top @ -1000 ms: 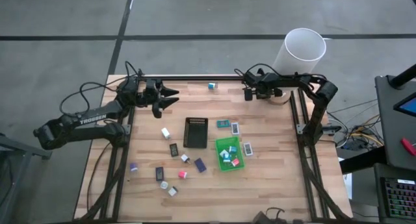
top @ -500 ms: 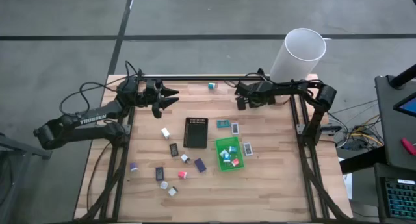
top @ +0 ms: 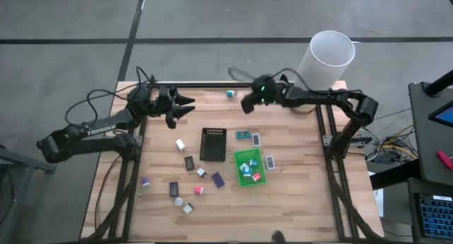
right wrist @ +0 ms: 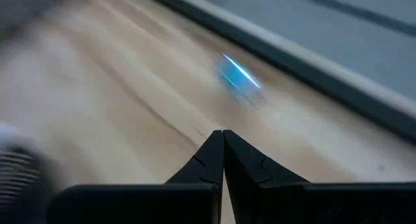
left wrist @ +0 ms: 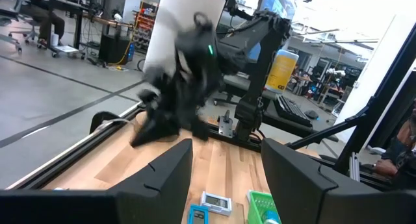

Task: Pick & Place Office items
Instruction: Put the blue charger adapter into the green bin

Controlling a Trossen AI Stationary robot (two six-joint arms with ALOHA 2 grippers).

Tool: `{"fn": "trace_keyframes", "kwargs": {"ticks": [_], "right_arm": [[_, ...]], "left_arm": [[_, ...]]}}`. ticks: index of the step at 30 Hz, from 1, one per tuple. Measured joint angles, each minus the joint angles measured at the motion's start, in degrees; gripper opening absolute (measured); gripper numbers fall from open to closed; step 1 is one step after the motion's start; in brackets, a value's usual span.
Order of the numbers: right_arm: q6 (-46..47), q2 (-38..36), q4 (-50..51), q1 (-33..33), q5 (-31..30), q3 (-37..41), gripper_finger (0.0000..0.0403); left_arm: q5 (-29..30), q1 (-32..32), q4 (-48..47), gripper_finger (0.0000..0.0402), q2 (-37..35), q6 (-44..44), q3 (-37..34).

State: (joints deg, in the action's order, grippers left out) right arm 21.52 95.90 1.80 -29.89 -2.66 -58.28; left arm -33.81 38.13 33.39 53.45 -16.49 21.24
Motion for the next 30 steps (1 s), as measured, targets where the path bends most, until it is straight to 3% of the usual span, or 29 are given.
{"fn": "trace_keyframes", "kwargs": {"ticks": [3, 7, 10, 14, 18, 23, 30], "right_arm": [[-2.4, 0.2, -13.4, -3.8, 12.4, 0.0, 0.0008], [-5.9, 2.5, -23.0, -6.3, 6.0, 0.0, 0.0008], [-11.2, 4.0, -23.1, -7.5, 4.2, -0.1, 0.0008], [-11.2, 6.2, -23.4, -8.3, 5.2, -0.6, 0.0008], [-11.1, 10.0, -23.5, -9.0, 10.8, -2.9, 0.0008], [-11.0, 16.5, -22.7, -8.9, 13.0, -8.4, 0.0008], [-11.5, 25.4, -12.8, -9.2, 20.9, -20.3, 0.0008]], "left_arm": [[0.0, 0.0, 0.0, 0.019, 0.0, 0.0, 0.0], [0.0, 0.0, 0.0, 0.019, 0.0, 0.0, 0.0], [0.0, 0.0, 0.0, 0.019, 0.0, 0.0, 0.0], [0.0, 0.0, 0.0, 0.019, 0.0, 0.0, 0.0], [0.0, -0.1, 0.0, 0.019, 0.0, 0.0, 0.0], [0.0, -0.1, 0.0, 0.019, 0.0, 0.0, 0.0], [0.0, 0.0, 0.0, 0.019, 0.0, 0.0, 0.0]]}}
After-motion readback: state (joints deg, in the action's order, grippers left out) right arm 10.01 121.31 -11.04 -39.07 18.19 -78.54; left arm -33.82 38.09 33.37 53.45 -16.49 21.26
